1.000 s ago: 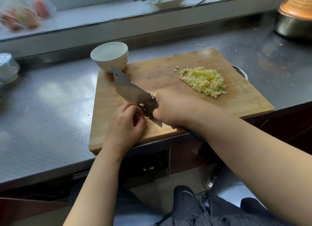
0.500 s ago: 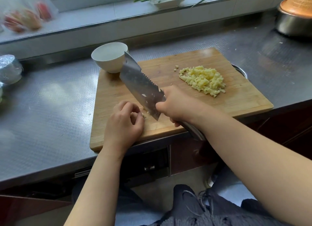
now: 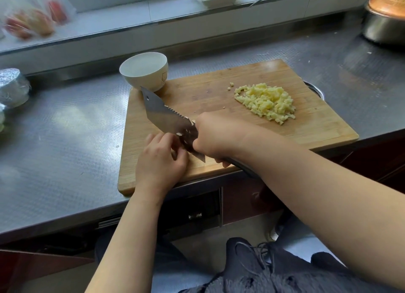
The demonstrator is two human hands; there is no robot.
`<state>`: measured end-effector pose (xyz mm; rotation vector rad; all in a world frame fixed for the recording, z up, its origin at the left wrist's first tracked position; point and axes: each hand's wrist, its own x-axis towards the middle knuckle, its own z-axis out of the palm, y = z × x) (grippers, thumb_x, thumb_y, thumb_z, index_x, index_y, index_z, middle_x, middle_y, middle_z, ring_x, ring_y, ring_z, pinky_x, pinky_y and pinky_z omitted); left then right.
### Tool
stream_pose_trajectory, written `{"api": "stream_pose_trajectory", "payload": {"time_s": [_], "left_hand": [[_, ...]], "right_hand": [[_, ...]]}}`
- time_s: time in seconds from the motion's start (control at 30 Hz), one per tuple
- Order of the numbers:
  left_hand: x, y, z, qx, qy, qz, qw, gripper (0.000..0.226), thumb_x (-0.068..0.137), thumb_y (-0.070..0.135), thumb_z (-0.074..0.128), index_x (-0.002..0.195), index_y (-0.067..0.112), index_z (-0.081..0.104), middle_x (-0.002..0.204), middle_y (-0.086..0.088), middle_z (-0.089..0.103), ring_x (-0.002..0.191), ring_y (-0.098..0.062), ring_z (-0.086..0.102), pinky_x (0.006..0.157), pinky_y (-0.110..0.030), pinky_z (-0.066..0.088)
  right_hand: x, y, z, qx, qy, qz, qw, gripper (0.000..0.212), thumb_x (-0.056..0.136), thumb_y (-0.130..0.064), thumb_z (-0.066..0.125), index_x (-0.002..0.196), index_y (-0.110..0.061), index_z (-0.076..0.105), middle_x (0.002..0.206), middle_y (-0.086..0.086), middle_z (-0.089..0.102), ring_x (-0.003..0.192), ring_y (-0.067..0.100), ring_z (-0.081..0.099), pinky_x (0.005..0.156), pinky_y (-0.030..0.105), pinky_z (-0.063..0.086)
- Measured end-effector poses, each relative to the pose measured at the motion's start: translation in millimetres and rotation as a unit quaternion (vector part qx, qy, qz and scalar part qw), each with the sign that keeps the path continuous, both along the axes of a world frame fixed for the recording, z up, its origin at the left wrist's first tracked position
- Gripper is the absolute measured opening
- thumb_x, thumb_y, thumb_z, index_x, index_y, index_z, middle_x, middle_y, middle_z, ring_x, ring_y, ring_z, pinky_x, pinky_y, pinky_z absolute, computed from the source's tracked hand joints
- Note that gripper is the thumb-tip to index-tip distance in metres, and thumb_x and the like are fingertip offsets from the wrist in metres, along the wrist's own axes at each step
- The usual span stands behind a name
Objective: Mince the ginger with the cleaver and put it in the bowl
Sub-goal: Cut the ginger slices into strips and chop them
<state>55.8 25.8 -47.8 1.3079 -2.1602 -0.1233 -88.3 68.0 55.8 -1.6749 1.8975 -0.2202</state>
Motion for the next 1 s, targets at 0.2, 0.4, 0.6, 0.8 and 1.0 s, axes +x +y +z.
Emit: {"api": "stream_pose_trajectory", "payload": {"time_s": [0.2,0.4,0.6,0.8,1.0], "left_hand": [[-1.9,3.2,3.5,0.013,0.017,0.012,1.000,0.008,0.083,0.017,0.062,0.077,0.016,0.057,0.073,0.006,0.057,0.078,-0.019,0.050,0.064,-0.032,0.038],[-3.0,7.5,7.6,-0.038,0.036,0.012,0.999,0.031,0.091,0.034,0.049,0.111,0.015,0.061,0.112,-0.001,0.061,0.108,-0.023,0.052,0.095,-0.037,0.040],[-22.0,11.8,10.2,-0.040,-0.082,-0.049,0.995,0.064,0.098,0.055,0.020,0.143,0.017,0.043,0.147,0.002,0.042,0.140,-0.021,0.022,0.116,-0.048,0.015],[-15.9,13.7,9.2,-0.038,-0.072,-0.053,0.995,0.063,0.100,0.053,0.017,0.128,0.018,0.061,0.129,0.001,0.061,0.130,-0.019,0.038,0.111,-0.042,0.022],[-21.4,9.5,25.2,-0.039,-0.071,-0.080,0.993,0.060,0.099,0.052,0.022,0.139,0.018,0.051,0.140,0.003,0.051,0.134,-0.019,0.034,0.111,-0.044,0.027]], "right_hand": [[-3.3,-6.4,-13.4,-0.011,-0.089,-0.041,0.995,0.009,0.094,-0.007,0.052,0.086,-0.009,0.055,0.067,0.010,0.057,0.050,0.021,0.057,0.044,0.030,0.053],[-30.9,-1.2,-23.8,-0.016,-0.226,-0.102,0.969,0.012,0.091,-0.005,0.049,0.099,-0.001,0.056,0.061,0.012,0.050,0.039,0.018,0.046,0.045,0.030,0.048],[-43.6,1.7,-17.1,-0.029,-0.288,-0.116,0.950,0.009,0.095,-0.010,0.052,0.096,-0.003,0.058,0.062,0.007,0.050,0.040,0.013,0.046,0.044,0.027,0.046],[-57.6,0.5,-10.1,-0.077,-0.342,-0.172,0.921,0.015,0.096,-0.008,0.050,0.104,0.002,0.057,0.061,0.005,0.048,0.041,0.012,0.045,0.041,0.025,0.045],[-55.4,1.5,-6.0,-0.073,-0.341,-0.146,0.926,0.009,0.097,-0.012,0.053,0.096,-0.004,0.057,0.059,0.003,0.050,0.042,0.011,0.046,0.043,0.025,0.046]]}}
